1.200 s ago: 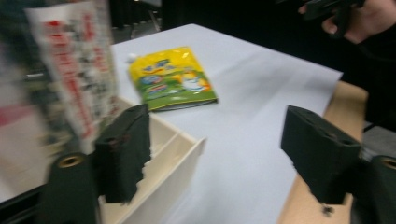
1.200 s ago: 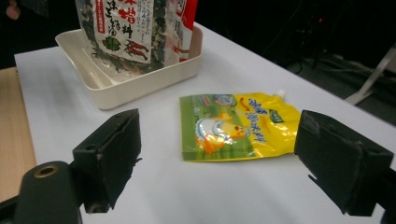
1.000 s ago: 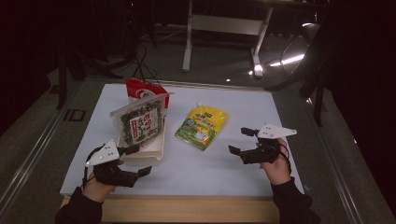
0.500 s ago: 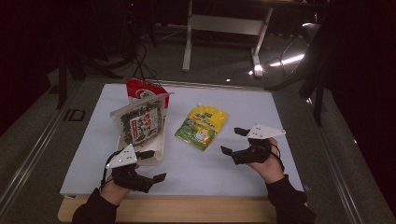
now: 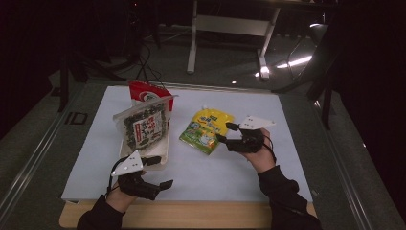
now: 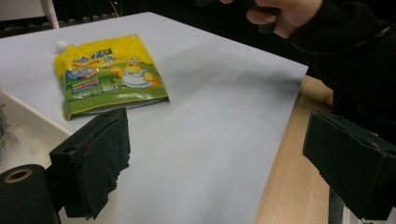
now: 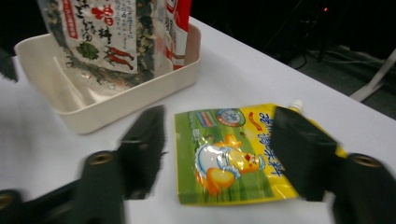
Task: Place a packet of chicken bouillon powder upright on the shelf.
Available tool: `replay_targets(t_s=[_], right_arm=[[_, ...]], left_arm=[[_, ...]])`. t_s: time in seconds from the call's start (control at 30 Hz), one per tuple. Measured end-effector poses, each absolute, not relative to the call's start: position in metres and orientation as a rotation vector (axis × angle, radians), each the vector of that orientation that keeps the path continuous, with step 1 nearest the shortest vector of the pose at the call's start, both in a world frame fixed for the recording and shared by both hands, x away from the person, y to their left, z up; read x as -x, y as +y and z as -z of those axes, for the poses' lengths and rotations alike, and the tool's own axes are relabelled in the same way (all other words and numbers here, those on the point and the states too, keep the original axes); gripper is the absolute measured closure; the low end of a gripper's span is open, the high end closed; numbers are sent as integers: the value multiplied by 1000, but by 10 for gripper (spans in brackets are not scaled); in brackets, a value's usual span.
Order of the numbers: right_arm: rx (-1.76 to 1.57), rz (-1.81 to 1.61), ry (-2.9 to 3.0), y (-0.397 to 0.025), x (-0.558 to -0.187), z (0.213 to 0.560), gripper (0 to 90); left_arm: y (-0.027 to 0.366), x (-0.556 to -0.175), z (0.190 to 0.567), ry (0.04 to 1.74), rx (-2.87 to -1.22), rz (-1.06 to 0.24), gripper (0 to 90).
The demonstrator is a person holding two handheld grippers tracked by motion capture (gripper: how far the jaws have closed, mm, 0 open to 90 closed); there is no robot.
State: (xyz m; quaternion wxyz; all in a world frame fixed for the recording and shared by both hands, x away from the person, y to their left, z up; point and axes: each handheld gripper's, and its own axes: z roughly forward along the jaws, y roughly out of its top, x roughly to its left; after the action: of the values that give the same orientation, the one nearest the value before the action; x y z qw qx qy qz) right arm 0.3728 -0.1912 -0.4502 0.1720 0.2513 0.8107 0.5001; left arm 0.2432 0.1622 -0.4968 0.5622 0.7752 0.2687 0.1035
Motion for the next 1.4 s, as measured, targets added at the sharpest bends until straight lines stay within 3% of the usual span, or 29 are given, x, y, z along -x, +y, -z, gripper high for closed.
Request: replay_targets(t_s=[0.03, 0.53, 0.93, 1.4], right_arm=[[-721, -1410, 2300, -187, -380, 452, 477], [-868, -1322, 2285, -169, -437, 471, 793], [-927, -1263, 2309, -153, -479, 478, 896], [-1020, -1180, 2310, -140, -522, 485, 898]], left_arm=[[162, -243, 497, 629, -1827, -240, 85], [158, -241, 503, 626, -1838, -228, 85], [160, -239, 505, 630, -1836, -222, 85], [160, -235, 510, 635, -1837, -213, 85]])
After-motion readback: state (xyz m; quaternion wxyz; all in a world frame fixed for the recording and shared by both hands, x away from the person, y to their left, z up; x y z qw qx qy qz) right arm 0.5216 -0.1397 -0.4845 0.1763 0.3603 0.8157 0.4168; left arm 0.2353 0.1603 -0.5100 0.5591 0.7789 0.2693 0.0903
